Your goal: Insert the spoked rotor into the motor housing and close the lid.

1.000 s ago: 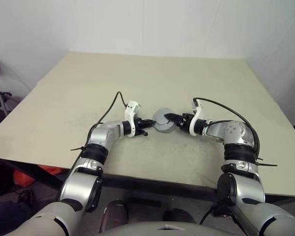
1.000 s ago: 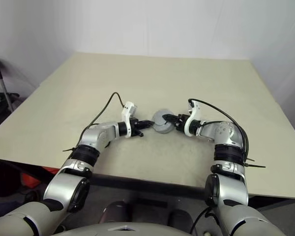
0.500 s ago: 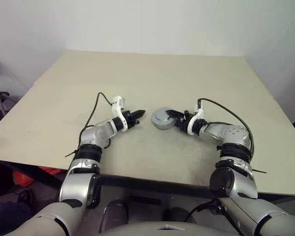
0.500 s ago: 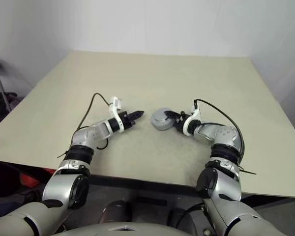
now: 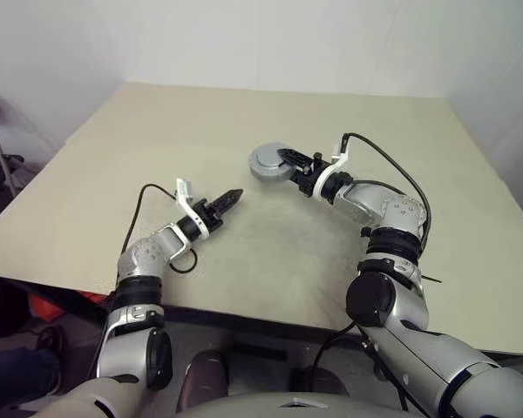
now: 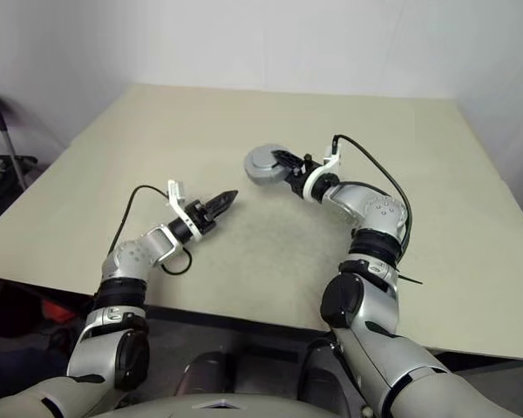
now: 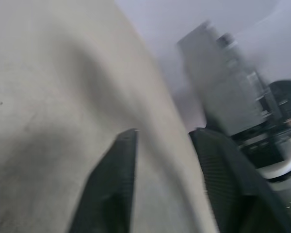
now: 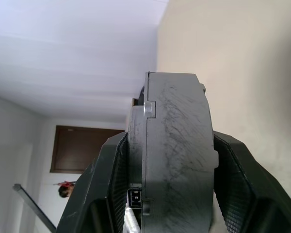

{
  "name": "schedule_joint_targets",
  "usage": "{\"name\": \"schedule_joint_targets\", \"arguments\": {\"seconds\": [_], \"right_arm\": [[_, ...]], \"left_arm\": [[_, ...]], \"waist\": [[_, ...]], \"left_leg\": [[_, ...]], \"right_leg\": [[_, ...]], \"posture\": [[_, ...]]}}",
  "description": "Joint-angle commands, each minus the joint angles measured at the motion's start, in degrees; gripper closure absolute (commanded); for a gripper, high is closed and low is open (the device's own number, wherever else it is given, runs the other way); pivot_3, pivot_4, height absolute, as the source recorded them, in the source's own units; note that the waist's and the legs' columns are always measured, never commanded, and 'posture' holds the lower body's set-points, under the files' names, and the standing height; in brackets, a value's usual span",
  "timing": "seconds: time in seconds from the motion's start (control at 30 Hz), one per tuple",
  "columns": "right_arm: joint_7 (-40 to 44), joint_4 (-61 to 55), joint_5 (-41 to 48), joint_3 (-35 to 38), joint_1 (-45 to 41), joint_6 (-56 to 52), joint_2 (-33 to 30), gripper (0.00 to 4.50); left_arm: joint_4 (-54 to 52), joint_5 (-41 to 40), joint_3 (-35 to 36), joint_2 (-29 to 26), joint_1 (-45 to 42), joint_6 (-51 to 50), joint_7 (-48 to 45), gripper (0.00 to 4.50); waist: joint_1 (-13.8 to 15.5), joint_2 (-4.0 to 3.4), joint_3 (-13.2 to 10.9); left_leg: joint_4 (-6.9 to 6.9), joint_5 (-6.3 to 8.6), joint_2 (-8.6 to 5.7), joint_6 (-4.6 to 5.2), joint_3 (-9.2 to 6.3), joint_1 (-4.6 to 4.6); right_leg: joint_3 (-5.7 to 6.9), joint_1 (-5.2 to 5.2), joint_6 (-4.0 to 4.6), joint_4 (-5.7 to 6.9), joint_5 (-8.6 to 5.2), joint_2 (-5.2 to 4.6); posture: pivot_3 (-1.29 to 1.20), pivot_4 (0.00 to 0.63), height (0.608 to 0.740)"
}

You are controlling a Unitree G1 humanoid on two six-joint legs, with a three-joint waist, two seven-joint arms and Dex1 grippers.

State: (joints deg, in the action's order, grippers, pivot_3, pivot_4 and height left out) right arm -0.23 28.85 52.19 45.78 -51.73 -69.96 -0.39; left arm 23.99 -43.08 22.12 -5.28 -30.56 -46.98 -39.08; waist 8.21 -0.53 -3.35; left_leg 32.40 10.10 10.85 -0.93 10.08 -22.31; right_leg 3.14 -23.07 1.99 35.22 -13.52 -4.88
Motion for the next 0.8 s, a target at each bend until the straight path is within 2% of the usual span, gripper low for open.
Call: {"name": "schedule_joint_targets", "arguments": {"seconds": [0.03,0.13,0.17,0.47,0.8], "right_arm": [[1.50,-0.70,2.85,-1.66,-2.01,0.10,-0.93,2.44],[3.24,-1.67,2.83,-4.15,-1.07,-1.23,-1.23,2.44],[3.69,-2.62,3.46,-4.83,-0.82,-2.21,-1.14,2.44],[5.54,-7.57,6.06,-8.61,0.69,-5.17,-0.57,2.44],[4.44,-9.74,6.29,-10.93,2.79,-5.41,0.06,2.44]], "left_arm": [[-2.72,-4.06,1.71,0.50,-0.11,-1.13,0.61,1.21],[-1.80,-7.09,3.40,1.16,-0.77,-3.94,2.84,0.15],[-0.93,-8.49,4.10,1.39,-1.31,-5.73,3.64,0.04],[2.77,-15.18,6.96,3.99,-5.06,-11.08,6.43,0.04],[6.15,-15.24,7.36,4.82,-7.24,-8.55,6.66,0.04]], "waist": [[0.00,0.00,0.00],[-0.04,0.00,0.00],[-0.04,0.00,0.00],[0.28,0.01,0.00],[0.32,0.02,0.00]], "left_leg": [[0.01,-0.01,0.00,-0.01,-0.01,0.00],[0.04,-0.03,0.00,-0.05,-0.02,0.01],[0.05,-0.03,0.00,-0.05,-0.02,0.01],[0.18,-0.03,-0.02,-0.05,-0.06,0.01],[0.41,-0.03,-0.02,-0.06,-0.10,0.01]], "right_leg": [[0.00,0.00,-0.01,0.00,0.00,0.00],[-0.01,0.00,-0.05,0.03,0.03,0.01],[-0.01,0.01,-0.06,0.05,0.03,0.01],[-0.01,0.07,-0.16,0.13,0.09,0.01],[-0.05,0.15,-0.26,0.21,0.15,0.00]], "posture": [[0.00,0.000,0.740],[0.00,0.000,0.740],[0.00,0.000,0.740],[0.00,0.000,0.740],[0.00,0.000,0.740]]}}
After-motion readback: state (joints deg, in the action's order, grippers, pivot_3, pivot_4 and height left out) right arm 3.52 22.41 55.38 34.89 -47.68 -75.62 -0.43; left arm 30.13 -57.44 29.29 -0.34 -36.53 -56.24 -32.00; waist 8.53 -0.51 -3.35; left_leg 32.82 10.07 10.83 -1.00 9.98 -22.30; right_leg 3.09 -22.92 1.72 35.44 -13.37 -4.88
